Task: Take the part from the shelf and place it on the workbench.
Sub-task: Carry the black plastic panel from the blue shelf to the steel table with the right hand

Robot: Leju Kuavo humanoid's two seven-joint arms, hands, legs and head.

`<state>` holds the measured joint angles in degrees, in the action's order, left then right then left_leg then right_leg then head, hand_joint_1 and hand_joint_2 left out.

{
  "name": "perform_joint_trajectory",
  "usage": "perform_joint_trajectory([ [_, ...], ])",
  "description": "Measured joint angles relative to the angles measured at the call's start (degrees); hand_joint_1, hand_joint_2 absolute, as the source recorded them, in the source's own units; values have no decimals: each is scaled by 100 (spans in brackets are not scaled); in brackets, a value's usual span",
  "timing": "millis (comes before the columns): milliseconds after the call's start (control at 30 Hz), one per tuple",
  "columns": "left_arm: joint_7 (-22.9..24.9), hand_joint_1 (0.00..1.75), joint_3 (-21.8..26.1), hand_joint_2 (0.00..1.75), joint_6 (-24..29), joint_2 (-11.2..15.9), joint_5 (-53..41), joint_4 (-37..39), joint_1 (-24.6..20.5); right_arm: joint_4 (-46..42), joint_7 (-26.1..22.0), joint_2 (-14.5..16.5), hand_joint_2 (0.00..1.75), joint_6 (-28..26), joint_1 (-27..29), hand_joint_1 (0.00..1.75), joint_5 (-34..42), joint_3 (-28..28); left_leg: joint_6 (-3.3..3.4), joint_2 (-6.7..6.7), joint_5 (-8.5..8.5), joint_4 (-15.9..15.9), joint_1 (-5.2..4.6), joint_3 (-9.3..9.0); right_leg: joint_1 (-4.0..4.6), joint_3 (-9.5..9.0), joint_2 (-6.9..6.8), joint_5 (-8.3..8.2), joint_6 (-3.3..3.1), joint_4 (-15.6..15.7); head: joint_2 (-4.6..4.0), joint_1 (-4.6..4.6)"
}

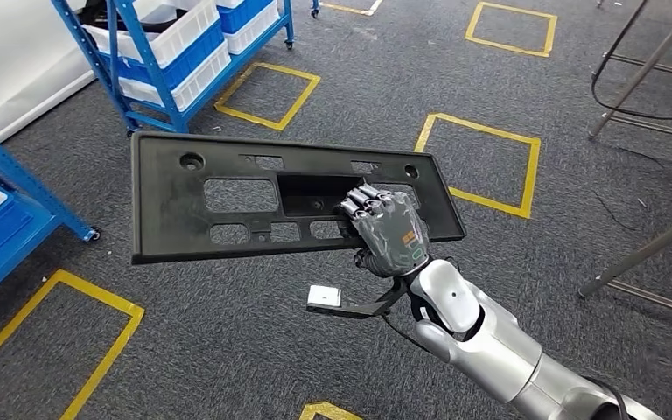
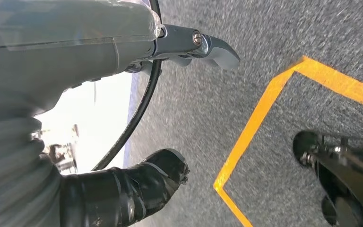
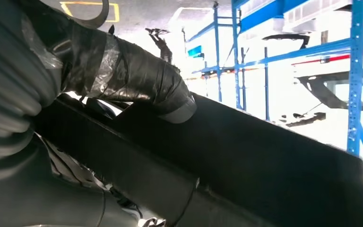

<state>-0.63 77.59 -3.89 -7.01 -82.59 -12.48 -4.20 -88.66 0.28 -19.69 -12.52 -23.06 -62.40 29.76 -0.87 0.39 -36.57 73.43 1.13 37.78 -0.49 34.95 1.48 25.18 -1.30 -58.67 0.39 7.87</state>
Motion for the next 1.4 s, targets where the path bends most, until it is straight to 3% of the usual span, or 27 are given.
perform_joint_trajectory([
  [33,5,0,-2,175,-12,3,-7,0,1,-32,7,-31,175,4,31,175,-21,-7,7,-11,51,79,-1,62,8,-2,68,2,-1,-7,0,0],
  [67,8,0,-3,175,-21,4,-11,0,1,-68,14,-67,175,4,58,175,-39,-17,24,-24,214,-76,-1,18,13,-5,139,5,0,-16,0,0],
  [100,9,0,-4,175,-29,6,-13,0,1,-103,23,-104,175,4,75,175,-48,-33,48,-64,443,-409,-1,-110,16,-8,210,10,6,-27,0,0],
  [167,5,0,-5,175,-40,13,-19,1,10,-157,39,-168,175,7,88,175,-55,-69,108,-280,777,-1133,3,-405,19,13,337,18,32,-59,0,2],
  [233,-9,0,-10,175,-50,19,-30,4,7,-198,66,-235,175,11,109,175,-111,-108,147,-411,840,-1432,-13,-529,-1,62,445,-1,100,-74,0,2],
  [300,-22,0,-29,175,-58,18,-39,7,-16,-246,99,-329,175,10,153,175,-243,-140,192,-318,867,-1490,-27,-557,-28,92,529,-28,185,-61,1,-1],
  [367,-38,0,-55,175,-70,15,-61,9,-25,-302,158,-454,175,-4,190,175,-474,-174,270,-197,917,-1583,-13,-608,-19,155,338,74,242,-199,1,2],
  [433,-61,0,-83,175,-78,14,-88,11,-9,-331,266,-575,175,-35,207,175,-840,-214,324,-68,937,-1632,-17,-635,-20,416,20,394,294,-753,0,4],
  [500,-80,0,-111,175,-80,14,-101,12,10,-334,384,-678,175,-85,233,175,-1250,-239,338,63,928,-1629,-33,-632,-54,746,-89,673,350,-1432,0,4],
  [533,-87,0,-124,175,-81,14,-108,14,13,-334,428,-726,175,-110,248,175,-1424,-249,334,127,922,-1627,-38,-633,-69,806,-105,675,371,-1559,0,3],
  [567,-92,0,-134,175,-82,14,-114,16,11,-334,460,-769,175,-130,257,175,-1557,-261,326,188,913,-1622,-40,-637,-82,750,-124,574,385,-1466,0,4],
  [633,-101,0,-146,175,-86,10,-124,21,-1,-333,504,-839,175,-152,248,175,-1702,-297,292,300,881,-1600,-43,-651,-85,347,-267,239,381,-723,0,3],
  [700,-108,0,-151,175,-87,5,-126,23,-10,-332,531,-887,175,-162,226,175,-1750,-344,232,390,839,-1569,-65,-663,-47,28,-417,52,325,-125,0,1],
  [733,-109,0,-153,175,-87,4,-127,25,-12,-332,538,-906,175,-167,215,175,-1764,-368,199,429,821,-1562,-75,-670,-23,-12,-440,46,286,-32,0,2],
  [800,-110,0,-157,175,-88,2,-130,26,-28,-332,545,-941,175,-175,203,175,-1788,-402,140,509,798,-1566,-80,-692,-6,-3,-328,28,214,-33,0,2],
  [833,-111,0,-160,175,-89,1,-132,27,-35,-333,548,-958,175,-179,199,175,-1795,-416,111,478,760,-1534,-70,-693,-15,-9,-278,15,181,-14,0,2],
  [900,-111,0,-165,175,-92,-6,-133,32,-33,-333,557,-992,175,-181,172,175,-1785,-457,73,267,527,-1202,-47,-552,-38,-23,-187,-9,99,24,0,0],
  [967,-111,0,-166,175,-95,-14,-133,40,-14,-332,558,-1014,175,-178,144,175,-1723,-513,63,51,152,-470,-37,-199,-28,-17,-94,-11,49,26,0,-1],
  [1000,-110,0,-167,175,-95,-15,-132,43,-9,-332,544,-1023,175,-171,140,175,-1661,-541,62,17,28,-123,-37,-24,-18,-13,-39,-9,41,19,0,-1],
  [1033,-110,0,-167,175,-94,-16,-129,44,-3,-332,518,-1032,175,-160,140,175,-1589,-569,65,0,8,72,-39,85,-10,-11,20,-6,37,9,0,-1],
  [1067,-110,0,-168,175,-93,-15,-126,44,0,-332,489,-1044,175,-145,141,175,-1519,-598,73,-10,102,56,-39,95,-5,-11,83,-3,37,-1,0,-1],
  [1100,-110,0,-168,175,-92,-15,-122,44,2,-332,465,-1054,175,-132,141,175,-1458,-631,87,-35,294,-184,-37,1,-4,-11,150,1,40,-14,0,-2],
  [1167,-110,0,-168,175,-90,-15,-117,44,8,-332,443,-1070,175,-116,138,175,-1396,-698,124,-244,693,-941,-26,-320,-4,3,276,14,65,-52,0,-2],
  [1233,-115,0,-168,175,-90,-17,-115,44,6,-332,433,-1081,175,-111,130,175,-1381,-741,157,-435,838,-1374,-26,-505,-16,47,388,11,125,-82,0,-1],
  [1267,-116,0,-168,175,-90,-18,-114,44,2,-332,428,-1088,175,-110,129,175,-1382,-751,176,-451,826,-1412,-34,-522,-24,68,445,-3,166,-83,1,-1],
  [1333,-118,0,-172,175,-89,-23,-110,46,-10,-333,418,-1118,175,-110,140,175,-1386,-769,243,-324,865,-1464,-46,-549,-53,94,510,-20,239,-75,1,0],
  [1400,-116,0,-178,175,-84,-31,-100,48,-10,-333,413,-1154,175,-110,140,175,-1386,-803,327,-189,913,-1552,-37,-588,-39,209,306,134,283,-298,1,5],
])
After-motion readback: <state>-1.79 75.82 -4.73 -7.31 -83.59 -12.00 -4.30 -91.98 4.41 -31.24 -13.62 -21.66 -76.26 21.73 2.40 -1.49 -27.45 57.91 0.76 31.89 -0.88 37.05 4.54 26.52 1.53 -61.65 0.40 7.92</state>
